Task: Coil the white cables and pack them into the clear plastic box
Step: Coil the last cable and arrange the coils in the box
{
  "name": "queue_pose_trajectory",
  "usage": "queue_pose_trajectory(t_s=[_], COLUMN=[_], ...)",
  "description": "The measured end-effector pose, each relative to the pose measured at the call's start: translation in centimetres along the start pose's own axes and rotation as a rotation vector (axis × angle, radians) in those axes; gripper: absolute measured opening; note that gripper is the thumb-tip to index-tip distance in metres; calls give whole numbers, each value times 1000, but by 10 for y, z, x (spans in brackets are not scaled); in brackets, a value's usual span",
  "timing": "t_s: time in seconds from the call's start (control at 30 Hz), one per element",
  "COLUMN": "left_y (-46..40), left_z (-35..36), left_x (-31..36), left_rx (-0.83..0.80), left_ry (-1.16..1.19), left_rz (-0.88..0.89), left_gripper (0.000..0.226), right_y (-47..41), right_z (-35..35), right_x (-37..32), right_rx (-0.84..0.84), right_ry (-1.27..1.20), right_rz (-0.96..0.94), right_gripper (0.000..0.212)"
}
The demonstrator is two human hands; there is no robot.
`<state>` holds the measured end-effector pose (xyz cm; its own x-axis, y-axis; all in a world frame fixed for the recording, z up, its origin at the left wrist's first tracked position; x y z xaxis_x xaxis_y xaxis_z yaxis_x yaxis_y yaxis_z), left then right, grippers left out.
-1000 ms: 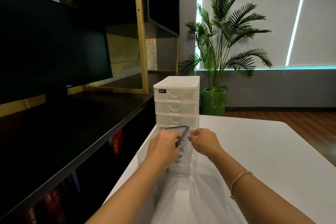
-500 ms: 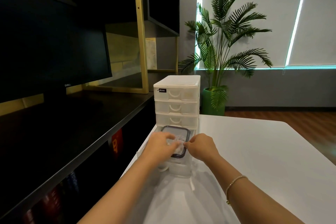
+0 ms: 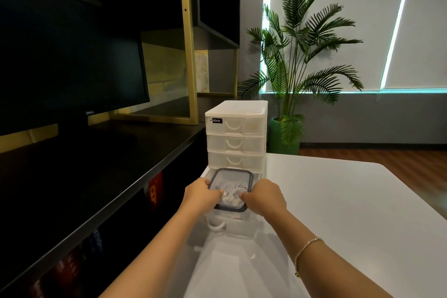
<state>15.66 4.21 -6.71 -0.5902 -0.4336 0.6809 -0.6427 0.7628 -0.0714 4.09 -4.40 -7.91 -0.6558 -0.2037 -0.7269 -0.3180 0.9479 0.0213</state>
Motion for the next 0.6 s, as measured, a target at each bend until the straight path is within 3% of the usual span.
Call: queue_pose_trajectory(t_s=[0.33, 0.6], left_y=[0, -7], left_z=[0, 1], left_x=[-6, -8], left_rx=[112, 50], left_ry=[50, -12], left_rz=[-3, -11], left_gripper=[29, 22], right_y=[3, 12], right_z=[5, -3], right_x=[4, -3], right_rx=[-2, 32], right_ry=[-22, 129], right_rz=[-44, -96], right_gripper=[35, 29])
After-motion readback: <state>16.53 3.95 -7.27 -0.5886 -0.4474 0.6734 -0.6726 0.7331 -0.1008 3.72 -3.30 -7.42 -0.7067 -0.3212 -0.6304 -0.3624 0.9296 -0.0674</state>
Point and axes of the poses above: each hand's wrist, its own y-axis away from the middle knuckle, its own z-axis out of the palm, x = y × z, the point moved 2 cm from there along -y, towards the middle knuckle, and after that the axes turned 8 degrees about -y, right-handed, at the moved point
